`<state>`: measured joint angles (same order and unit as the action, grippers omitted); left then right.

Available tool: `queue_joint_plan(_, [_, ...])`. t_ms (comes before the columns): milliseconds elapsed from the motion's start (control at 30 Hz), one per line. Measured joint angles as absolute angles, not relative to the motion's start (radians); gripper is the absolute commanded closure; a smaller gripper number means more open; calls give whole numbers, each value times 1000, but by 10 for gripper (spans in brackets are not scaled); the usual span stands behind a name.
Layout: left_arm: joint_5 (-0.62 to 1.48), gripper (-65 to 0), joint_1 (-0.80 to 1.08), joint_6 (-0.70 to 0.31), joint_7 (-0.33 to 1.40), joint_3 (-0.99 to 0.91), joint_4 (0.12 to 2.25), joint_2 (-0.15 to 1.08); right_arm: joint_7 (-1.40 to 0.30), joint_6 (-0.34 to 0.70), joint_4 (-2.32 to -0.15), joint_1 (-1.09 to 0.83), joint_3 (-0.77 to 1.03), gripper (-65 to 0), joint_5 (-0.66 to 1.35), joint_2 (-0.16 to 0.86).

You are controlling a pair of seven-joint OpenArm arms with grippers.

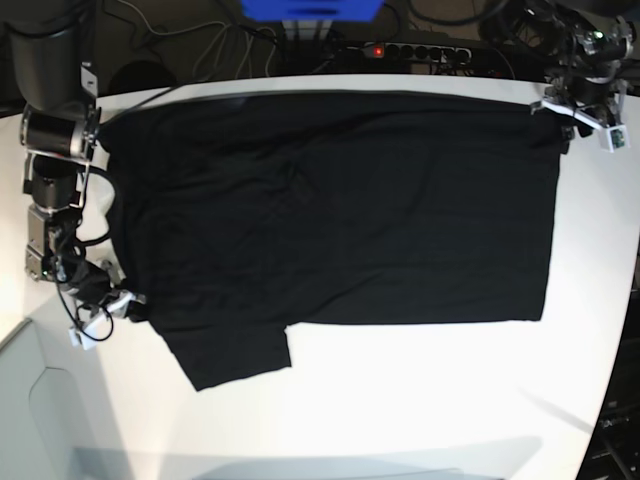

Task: Fold the T-shirt properly
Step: 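Slide the right gripper along the shirt side toward the hem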

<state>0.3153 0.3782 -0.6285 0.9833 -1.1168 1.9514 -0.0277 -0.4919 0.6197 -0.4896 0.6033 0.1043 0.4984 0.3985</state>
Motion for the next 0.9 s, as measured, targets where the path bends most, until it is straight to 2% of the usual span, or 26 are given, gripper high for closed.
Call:
queue_joint_plan(600, [316,-203,373,-628,984,-1111,1951,-28,-424,617,-545,532,51,-263,547,358])
queue_joint_plan(700, [315,-203,373,-628,984,-1111,1951,-28,-421,617,-545,531,51,-207,547,357])
queue_joint_plan(900, [311,-203,340,-628,987,-1111,1951,-28,-436,617,-543,531,49,-3,539,355])
